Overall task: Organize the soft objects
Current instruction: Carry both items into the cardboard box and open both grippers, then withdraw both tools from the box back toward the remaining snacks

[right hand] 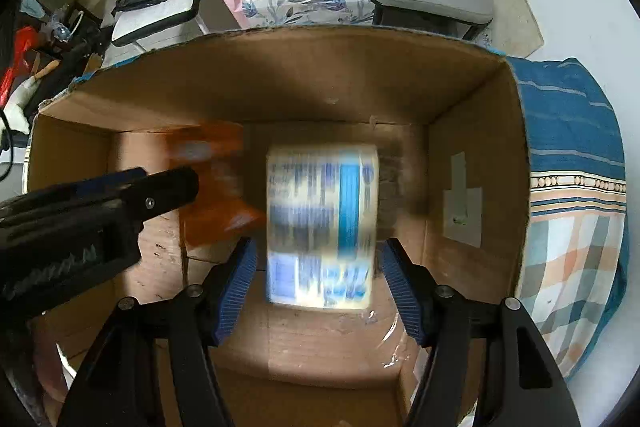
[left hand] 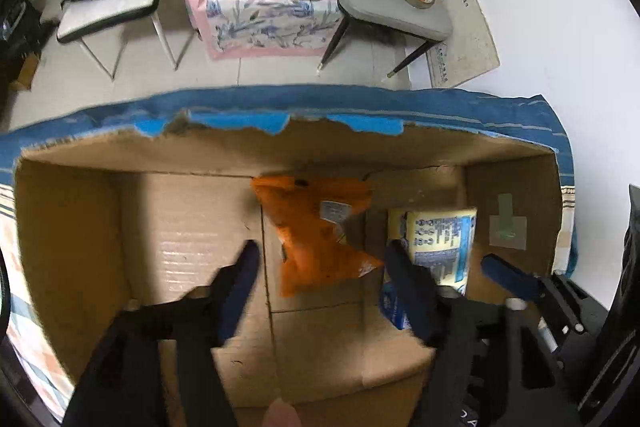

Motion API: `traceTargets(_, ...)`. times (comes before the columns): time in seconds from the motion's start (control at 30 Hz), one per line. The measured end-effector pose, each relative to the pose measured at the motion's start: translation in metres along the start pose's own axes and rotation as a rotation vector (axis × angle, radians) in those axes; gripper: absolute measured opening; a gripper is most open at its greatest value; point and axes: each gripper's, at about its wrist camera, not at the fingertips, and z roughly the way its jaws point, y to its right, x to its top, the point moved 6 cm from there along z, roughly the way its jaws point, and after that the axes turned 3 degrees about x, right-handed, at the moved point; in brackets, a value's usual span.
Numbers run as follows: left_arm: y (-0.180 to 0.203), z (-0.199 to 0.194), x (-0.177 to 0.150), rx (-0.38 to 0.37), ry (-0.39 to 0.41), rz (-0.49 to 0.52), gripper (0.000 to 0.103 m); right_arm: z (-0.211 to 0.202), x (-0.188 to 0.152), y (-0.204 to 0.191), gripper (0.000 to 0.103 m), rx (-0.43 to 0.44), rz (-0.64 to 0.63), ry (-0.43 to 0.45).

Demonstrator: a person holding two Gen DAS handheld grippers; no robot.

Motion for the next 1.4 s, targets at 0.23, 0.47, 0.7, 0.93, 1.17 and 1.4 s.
traceTargets(0.23,-0.01,-0.023,-0.014,0.057,0.072,-0.001,0.093,-0.017,-0.008,0.005,0.095,-0.028,0.003,0.019)
traceTargets(0.47,-0.019,-0.061,-0.05,0.128,0.198,0.009,0.101,-0.047,-0.039,0.003,0.103,-0.021,0.034,0.081)
traceTargets(0.7,-0.021,-0.107,-0.1,0.197,0.305,0.01,0.101,-0.081,-0.086,-0.007,0.103,-0.026,0.026,0.147)
traceTargets(0.93,-0.021,-0.159,-0.15,0.257,0.419,0.003,0.101,-0.136,-0.136,-0.015,0.103,-0.06,0.015,0.256)
traceTargets(1.17,-0.02,-0.207,-0.202,0.245,0.497,-0.01,0.101,-0.193,-0.188,-0.018,0.103,-0.07,0.007,0.36)
traceTargets(1.4,-0.016,-0.236,-0.235,0.245,0.525,-0.001,0.101,-0.227,-0.228,-0.027,0.103,-0.052,-0.011,0.401)
